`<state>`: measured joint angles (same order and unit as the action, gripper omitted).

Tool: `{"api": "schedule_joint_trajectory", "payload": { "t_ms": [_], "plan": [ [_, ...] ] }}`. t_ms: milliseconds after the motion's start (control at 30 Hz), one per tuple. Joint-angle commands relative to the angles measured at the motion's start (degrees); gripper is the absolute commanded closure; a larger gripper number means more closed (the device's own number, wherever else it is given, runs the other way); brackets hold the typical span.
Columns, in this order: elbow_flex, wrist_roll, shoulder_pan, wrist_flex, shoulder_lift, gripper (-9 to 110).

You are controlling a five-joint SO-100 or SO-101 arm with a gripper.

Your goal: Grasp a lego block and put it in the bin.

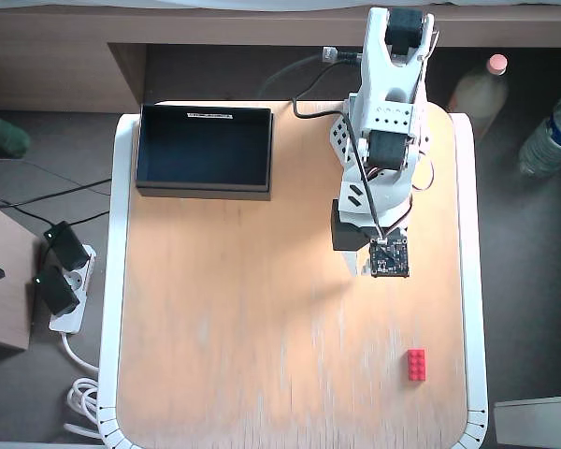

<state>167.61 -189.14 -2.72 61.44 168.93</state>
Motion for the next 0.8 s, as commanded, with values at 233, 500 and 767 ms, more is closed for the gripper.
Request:
{"api": "schedule_joint_trajectory", "payload": {
  "t_ms": [233,500,767],
  "plan": [
    [-29.36,4.48,1.05,-2.29,-30.76,101],
    [-44.65,9.4,2.9,-2.2,-44.12,100],
    [-55.9,15.03,6.33,-2.2,-53.79,96]
  ]
}}
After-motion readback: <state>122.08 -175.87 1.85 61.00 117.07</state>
